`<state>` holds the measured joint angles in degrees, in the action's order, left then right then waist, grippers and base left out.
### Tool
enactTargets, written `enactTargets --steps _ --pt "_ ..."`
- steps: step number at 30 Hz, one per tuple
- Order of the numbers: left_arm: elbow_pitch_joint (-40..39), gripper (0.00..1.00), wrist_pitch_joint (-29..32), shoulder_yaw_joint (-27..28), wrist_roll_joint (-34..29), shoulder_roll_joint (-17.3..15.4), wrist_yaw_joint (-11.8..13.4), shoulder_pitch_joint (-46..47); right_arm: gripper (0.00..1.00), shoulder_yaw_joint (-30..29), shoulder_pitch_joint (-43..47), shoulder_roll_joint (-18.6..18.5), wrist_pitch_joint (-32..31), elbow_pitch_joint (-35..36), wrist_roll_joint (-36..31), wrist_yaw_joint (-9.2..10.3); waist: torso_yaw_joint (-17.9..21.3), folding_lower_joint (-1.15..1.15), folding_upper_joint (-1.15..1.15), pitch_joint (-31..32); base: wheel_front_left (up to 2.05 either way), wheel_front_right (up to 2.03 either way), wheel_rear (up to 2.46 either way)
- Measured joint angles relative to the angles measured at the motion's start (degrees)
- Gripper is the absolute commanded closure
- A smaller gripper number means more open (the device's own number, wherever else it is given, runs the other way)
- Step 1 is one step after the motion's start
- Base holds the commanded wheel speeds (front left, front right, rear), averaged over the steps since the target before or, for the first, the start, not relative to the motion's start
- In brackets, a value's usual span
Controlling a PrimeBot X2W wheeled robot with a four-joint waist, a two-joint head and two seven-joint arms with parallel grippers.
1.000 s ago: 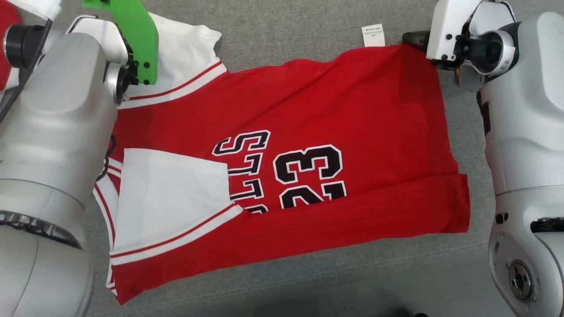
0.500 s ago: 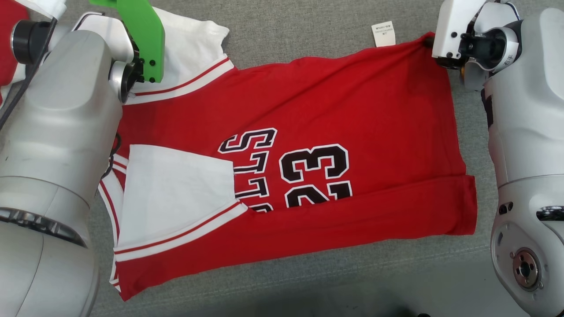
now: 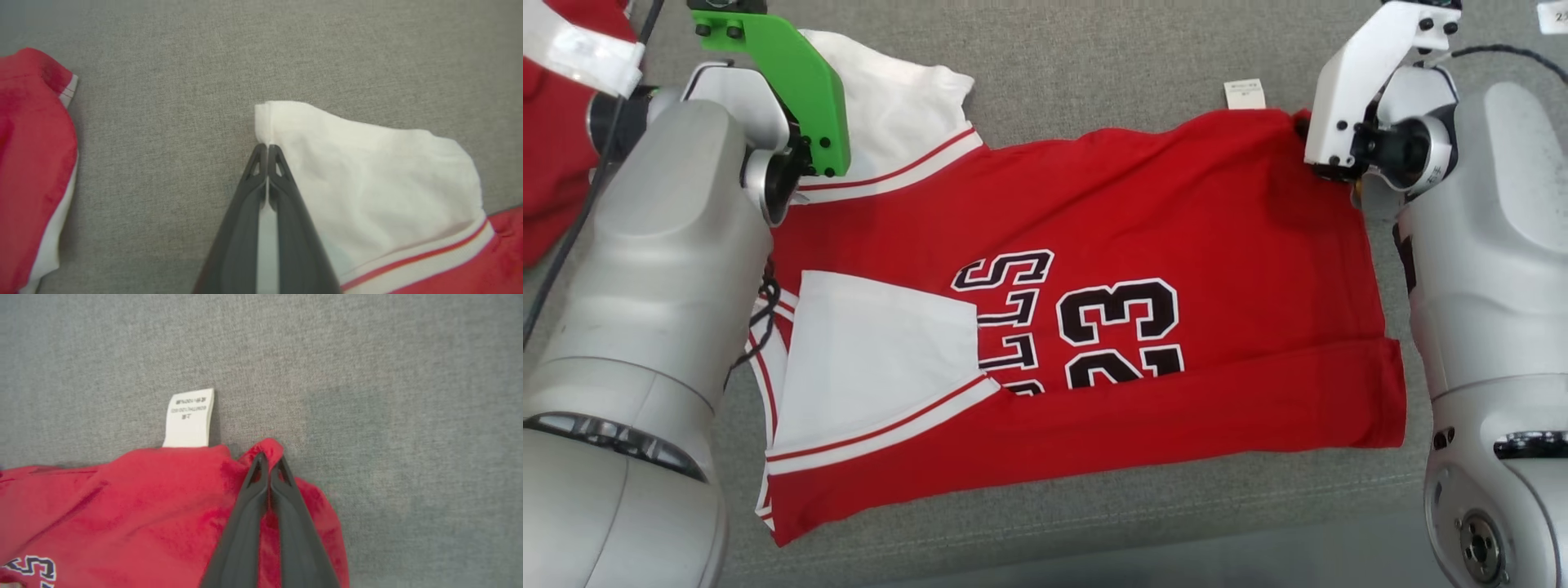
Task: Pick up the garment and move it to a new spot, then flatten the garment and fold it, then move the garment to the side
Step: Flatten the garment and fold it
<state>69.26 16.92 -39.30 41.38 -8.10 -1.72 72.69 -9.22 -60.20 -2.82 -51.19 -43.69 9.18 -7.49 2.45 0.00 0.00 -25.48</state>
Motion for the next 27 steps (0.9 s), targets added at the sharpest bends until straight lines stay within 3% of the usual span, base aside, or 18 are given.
enactTargets --steps 19,27 --pt "-5.64 1.0 -14.6 6.02 6.64 -1.29 -0.51 -15.26 1.0 4.11 19.05 0.0 0.32 11.23 5.58 0.0 -1.58 0.0 0.0 13.92 0.0 0.0 0.0" --pt "-11.26 1.0 -15.96 7.06 8.92 -3.36 -1.08 -24.62 1.0 7.35 26.04 -0.73 -1.99 14.91 6.31 0.0 -2.21 0.0 0.0 19.59 0.0 0.0 0.0"
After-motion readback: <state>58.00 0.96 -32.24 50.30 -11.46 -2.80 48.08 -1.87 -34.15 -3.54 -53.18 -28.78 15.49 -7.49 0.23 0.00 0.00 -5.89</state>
